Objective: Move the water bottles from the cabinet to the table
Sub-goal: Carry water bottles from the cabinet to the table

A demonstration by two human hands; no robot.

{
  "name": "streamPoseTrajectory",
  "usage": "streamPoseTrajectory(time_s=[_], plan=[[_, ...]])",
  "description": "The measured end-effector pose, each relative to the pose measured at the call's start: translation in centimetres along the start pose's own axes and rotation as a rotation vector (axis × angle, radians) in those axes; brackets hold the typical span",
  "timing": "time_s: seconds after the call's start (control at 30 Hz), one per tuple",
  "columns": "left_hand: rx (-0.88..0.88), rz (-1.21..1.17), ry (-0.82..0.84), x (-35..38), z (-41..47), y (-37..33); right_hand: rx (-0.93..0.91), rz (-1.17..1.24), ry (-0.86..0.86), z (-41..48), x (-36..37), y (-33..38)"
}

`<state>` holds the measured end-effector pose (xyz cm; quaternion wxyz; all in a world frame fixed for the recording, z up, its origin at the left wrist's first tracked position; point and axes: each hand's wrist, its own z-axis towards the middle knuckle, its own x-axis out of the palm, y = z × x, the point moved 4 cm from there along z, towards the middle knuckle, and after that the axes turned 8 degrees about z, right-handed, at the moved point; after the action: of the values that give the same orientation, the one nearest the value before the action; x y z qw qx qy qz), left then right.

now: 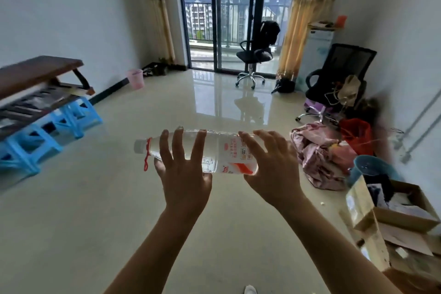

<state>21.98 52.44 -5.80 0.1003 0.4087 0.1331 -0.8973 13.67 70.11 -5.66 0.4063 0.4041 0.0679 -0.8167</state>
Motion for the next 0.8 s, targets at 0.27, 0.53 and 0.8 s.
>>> streamPoseTrajectory(time_s=[0.27,0.53,0.8], plan=[[-0.146,0.192,-0.007,8.4,14.2,9.0,-0.125,0.241,0.034,17.3,16.5,-1.4],[-0.429,0.345,-0.052,11.3,23.4,22.7,-0.388,0.374,0.091,33.0,29.7,6.8],[-0.576,0.445,-0.146,11.8,29.4,42.4,-0.554,0.482,0.111,44.3,43.2,22.3]])
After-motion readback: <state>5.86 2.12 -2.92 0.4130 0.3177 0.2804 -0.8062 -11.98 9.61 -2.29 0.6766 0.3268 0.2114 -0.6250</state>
